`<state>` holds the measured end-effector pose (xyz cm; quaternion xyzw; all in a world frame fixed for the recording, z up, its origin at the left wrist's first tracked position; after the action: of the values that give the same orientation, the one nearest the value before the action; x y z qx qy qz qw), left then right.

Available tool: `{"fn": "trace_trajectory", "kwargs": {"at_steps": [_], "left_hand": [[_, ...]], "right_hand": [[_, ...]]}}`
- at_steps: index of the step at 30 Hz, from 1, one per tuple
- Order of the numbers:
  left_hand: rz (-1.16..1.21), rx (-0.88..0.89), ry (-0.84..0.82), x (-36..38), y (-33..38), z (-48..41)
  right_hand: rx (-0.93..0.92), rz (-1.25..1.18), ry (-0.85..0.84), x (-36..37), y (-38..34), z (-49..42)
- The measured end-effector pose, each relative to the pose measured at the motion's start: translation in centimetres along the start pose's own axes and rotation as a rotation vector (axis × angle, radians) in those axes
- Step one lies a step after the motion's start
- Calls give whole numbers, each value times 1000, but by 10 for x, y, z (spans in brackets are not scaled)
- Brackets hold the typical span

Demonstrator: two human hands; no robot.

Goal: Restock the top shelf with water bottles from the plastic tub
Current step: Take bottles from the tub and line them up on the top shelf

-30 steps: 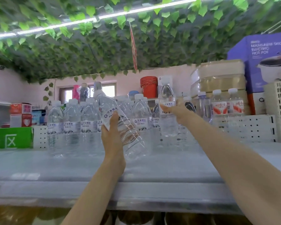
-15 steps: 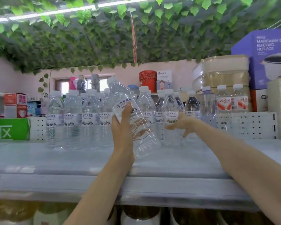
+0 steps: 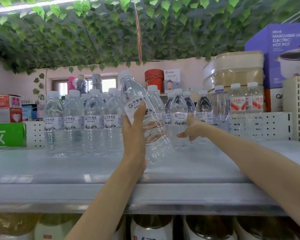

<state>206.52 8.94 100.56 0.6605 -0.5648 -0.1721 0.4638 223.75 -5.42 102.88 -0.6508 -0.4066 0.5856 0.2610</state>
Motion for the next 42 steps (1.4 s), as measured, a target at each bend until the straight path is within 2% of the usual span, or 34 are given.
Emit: {"fn": "trace_trajectory", "kwargs": {"at_steps": [8,12,15,22,27,31,34,36,39,40,42], "left_hand": [[26,-6,-5,0,-1,-1],[38,-27,-11,0,-2,-2],[36,-36,-13,0,-5,-4],[35,-65,-10,-2,-11,-11],[-7,20,-13,-2,-1,-7],[-78,82,-68,-2,3,0],[-130,72,-133,0,7,14],[-176,75,-179,3,13,24],[-236,124,-267,9,24,37],[-249,144,-285,11,28,41],[-252,180,-311,14,32,45]], "right_hand": [[-121,136,1,11,-4,-2],[-306,615,70,6,-2,-3],[-342,919,188,4,0,-3],[-322,991,232,5,0,2],[-218,854,242,0,-18,22],[-164,440,244,-10,-37,54],[-258,-3,246,-18,-65,90],[-397,-264,125,-21,-88,126],[-525,-352,-114,-17,-112,170],[-551,-330,-113,-17,-116,178],[-603,-304,-3,-18,-120,191]]}}
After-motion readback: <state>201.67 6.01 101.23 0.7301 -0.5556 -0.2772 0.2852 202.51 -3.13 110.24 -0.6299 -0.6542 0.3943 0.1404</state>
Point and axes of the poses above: each hand's wrist, its own z-axis away from the middle knuckle, its own x-axis out of the palm, y = z × x, the point moved 2 cm from there along -z, towards the middle knuckle, and after that the axes turned 8 degrees about -z, right-handed, at the moved point
